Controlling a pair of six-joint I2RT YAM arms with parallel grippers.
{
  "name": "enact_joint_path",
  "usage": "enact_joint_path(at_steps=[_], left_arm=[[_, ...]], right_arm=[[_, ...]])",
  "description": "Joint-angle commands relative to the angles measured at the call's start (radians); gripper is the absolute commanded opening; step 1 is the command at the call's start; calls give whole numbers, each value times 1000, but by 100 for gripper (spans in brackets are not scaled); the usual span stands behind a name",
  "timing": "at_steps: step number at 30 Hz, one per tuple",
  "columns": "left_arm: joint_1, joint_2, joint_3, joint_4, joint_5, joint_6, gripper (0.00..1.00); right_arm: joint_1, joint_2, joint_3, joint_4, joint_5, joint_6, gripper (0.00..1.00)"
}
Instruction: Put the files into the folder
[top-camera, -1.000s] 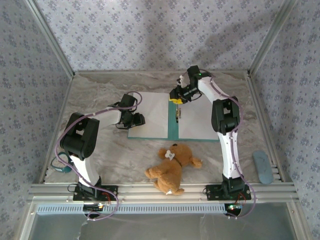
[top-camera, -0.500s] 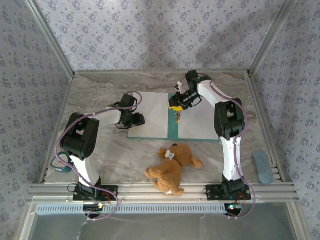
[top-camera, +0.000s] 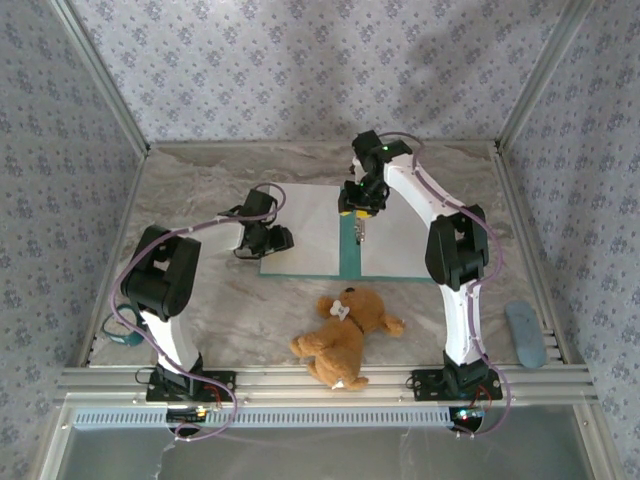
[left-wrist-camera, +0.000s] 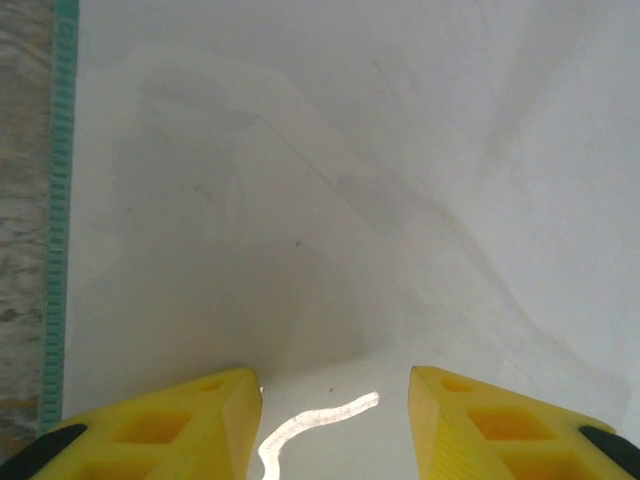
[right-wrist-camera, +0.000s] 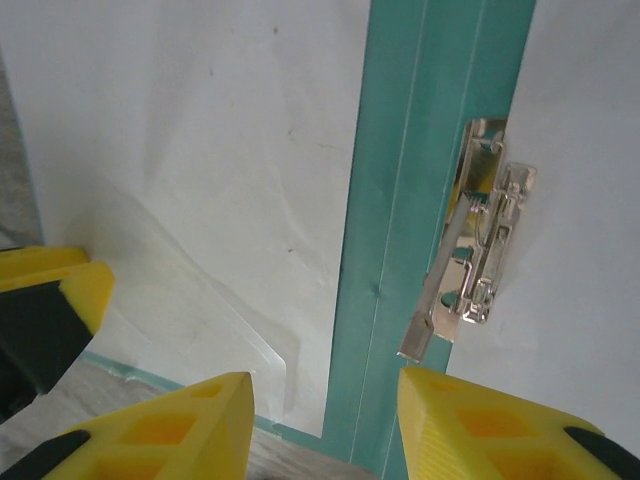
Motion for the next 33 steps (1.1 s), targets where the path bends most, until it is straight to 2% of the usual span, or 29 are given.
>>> enact_joint_path(at_steps=[1,4,11,18,27,33], left_arm=[[-38,47,-48,-55,13,-54,45],[-56,48,-42,-71,-22,-74,45],[-64,60,-42,-70,-24,-81,45],[-65,64,-32,-81,-25,-75,45],[-66,71,-28,-83,-25,-76,45],[-66,83,-20,-92,-27,-74,45]], right_arm=[[20,19,54,-111,128,75,44],[27,31,58,-131,153,101,44],[25,72,117,-167,224,111,43],[10,144,180,-200,204,120,35],[8,167,182,-202,193,122,31],[4,176,179,-204,183,111,25]])
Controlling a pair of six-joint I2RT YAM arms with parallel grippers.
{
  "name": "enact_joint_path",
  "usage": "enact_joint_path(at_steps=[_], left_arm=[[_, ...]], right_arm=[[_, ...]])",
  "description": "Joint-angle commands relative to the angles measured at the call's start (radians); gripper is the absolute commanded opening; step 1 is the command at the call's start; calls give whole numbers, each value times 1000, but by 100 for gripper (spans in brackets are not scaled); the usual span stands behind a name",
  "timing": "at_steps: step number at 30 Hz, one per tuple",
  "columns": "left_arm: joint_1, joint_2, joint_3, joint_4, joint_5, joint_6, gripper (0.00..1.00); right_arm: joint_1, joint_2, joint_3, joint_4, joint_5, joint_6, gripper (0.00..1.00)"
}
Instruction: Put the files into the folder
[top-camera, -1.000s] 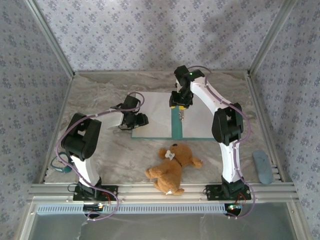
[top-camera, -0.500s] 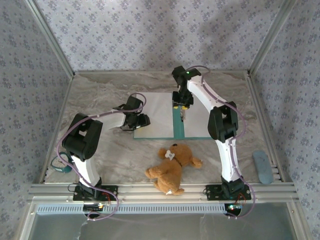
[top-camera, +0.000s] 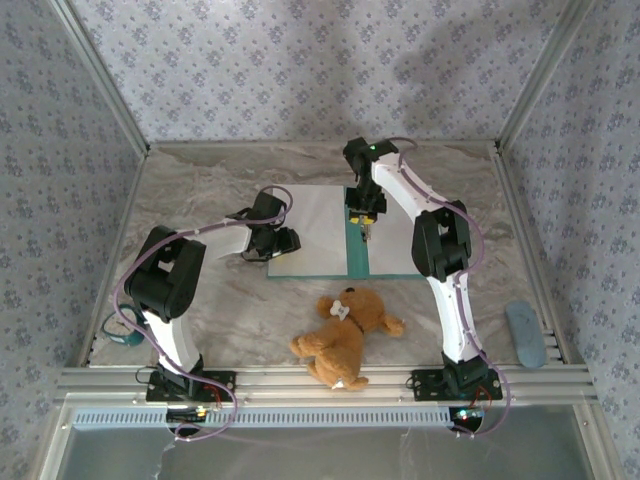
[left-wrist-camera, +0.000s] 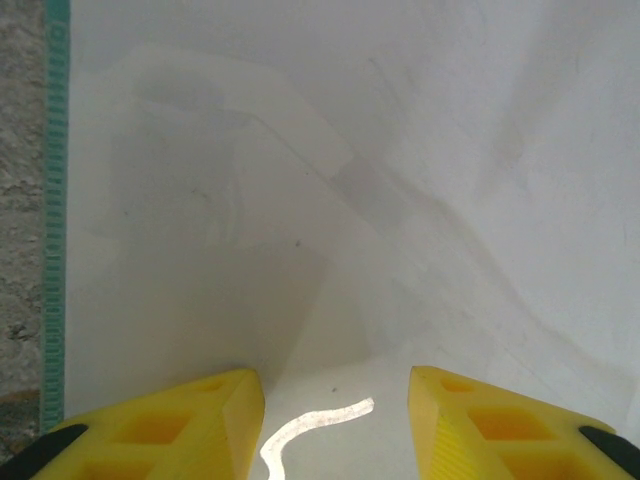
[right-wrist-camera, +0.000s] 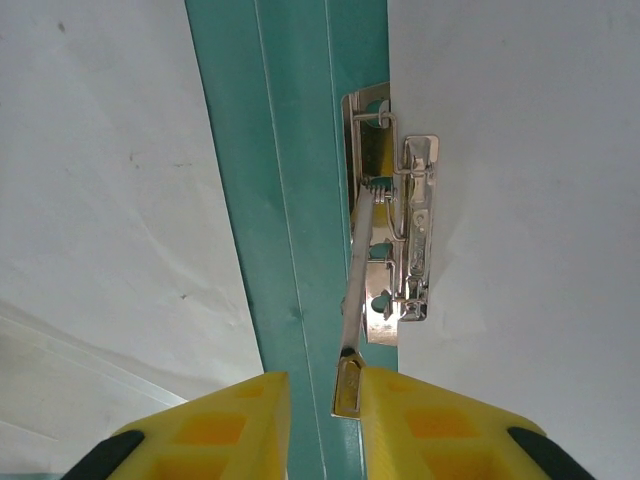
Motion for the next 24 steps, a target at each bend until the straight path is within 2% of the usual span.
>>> enact_joint_path(at_steps=[1,24], left_arm=[[-16,76,-24,-105,3,-8,45],[-16,76,-23,-111,1,-8,45]], right_arm=[[-7,17,24,-37,0,2,24],[-5,25,0,-70,46,-17,17]])
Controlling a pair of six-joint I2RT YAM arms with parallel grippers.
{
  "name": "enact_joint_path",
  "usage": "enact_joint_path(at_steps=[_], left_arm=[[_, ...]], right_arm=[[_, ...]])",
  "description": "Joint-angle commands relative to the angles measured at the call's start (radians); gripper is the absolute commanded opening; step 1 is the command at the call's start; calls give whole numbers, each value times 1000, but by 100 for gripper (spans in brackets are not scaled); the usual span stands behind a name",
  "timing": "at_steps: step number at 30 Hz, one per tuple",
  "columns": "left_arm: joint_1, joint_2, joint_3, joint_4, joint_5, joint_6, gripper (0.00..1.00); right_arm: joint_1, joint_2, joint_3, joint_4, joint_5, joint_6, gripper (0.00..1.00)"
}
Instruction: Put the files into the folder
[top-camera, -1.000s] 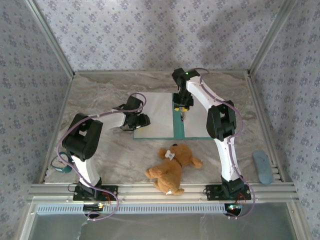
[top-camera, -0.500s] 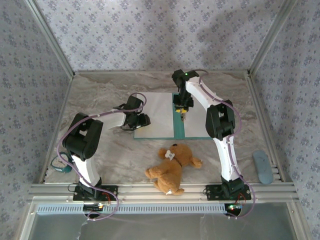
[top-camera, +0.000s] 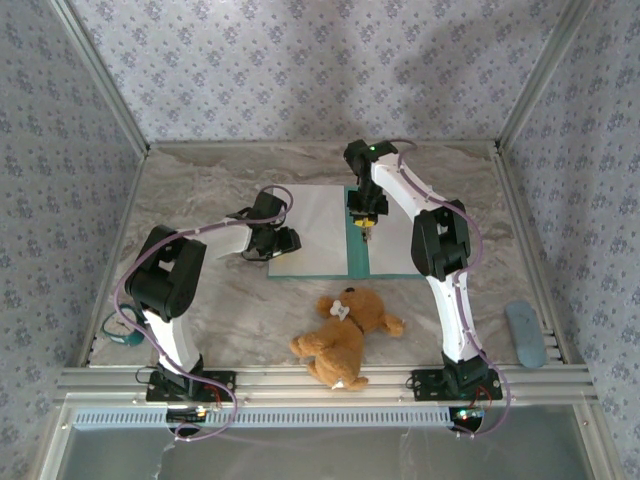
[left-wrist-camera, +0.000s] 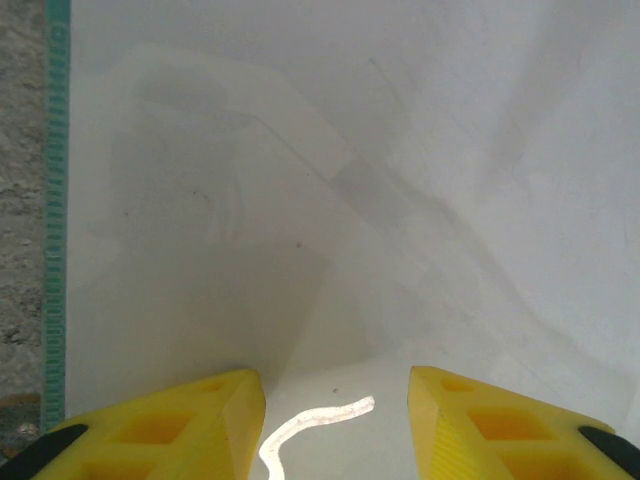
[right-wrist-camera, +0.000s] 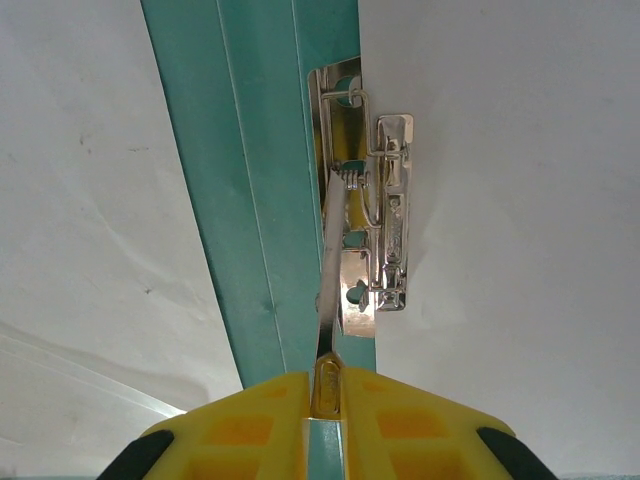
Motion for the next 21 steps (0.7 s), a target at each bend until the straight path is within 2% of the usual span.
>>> enact_joint_path(at_steps=[1,21], left_arm=[[-15,74,-27,-108,2,-8,45],[-15,76,-16,-116,2,-10,45]], right_arm=[[-2,14,-2,-42,23,-5,17],[0,42,-15,-78,43,-28,14]])
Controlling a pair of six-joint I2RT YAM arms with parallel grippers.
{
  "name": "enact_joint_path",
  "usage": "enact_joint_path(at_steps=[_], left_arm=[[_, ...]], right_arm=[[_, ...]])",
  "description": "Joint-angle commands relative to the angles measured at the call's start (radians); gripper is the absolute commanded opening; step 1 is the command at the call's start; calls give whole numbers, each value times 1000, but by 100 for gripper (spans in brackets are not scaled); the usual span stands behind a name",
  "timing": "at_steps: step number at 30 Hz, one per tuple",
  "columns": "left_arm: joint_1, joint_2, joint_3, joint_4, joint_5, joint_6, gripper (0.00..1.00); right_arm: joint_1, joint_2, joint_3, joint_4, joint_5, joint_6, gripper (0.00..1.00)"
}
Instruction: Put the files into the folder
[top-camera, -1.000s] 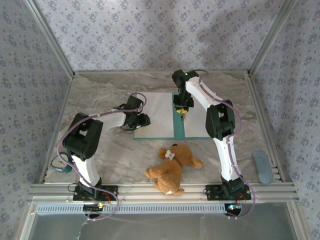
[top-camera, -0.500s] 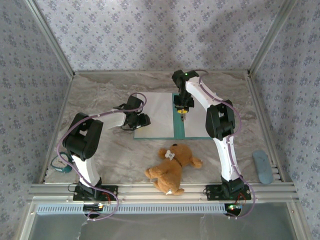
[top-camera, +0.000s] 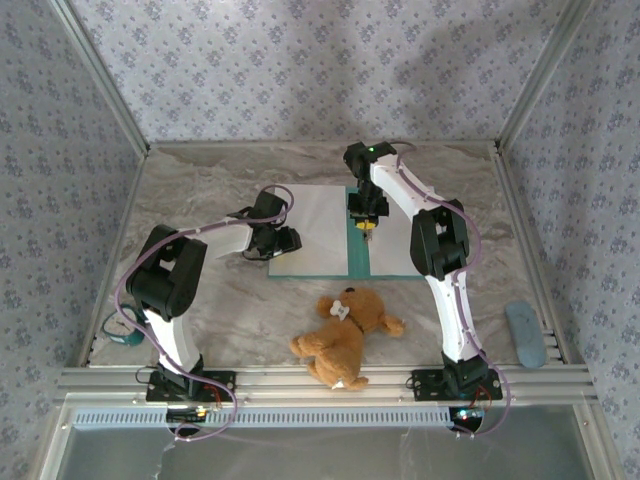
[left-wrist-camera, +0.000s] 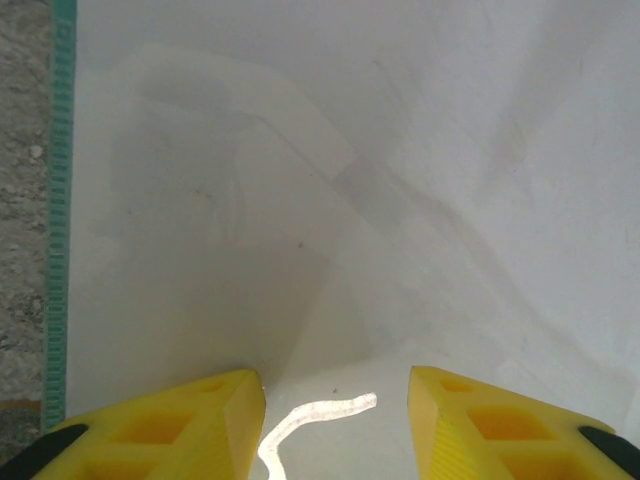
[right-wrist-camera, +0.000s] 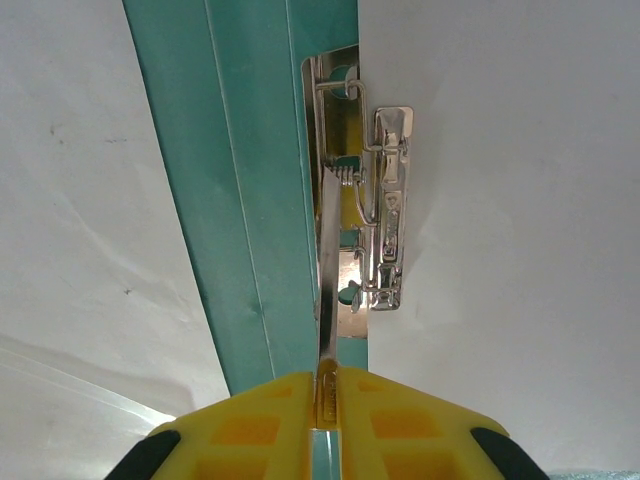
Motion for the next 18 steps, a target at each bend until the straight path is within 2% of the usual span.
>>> enact_joint_path(at_steps=[1,18], left_arm=[[-13,69,-27,-109,1,-10,45],[-12,69,-22,-119,-9,-10,45]], right_arm=[[0,29,-18,-56,32,-18,14],[-2,22,-97,-41,61,-27,13]])
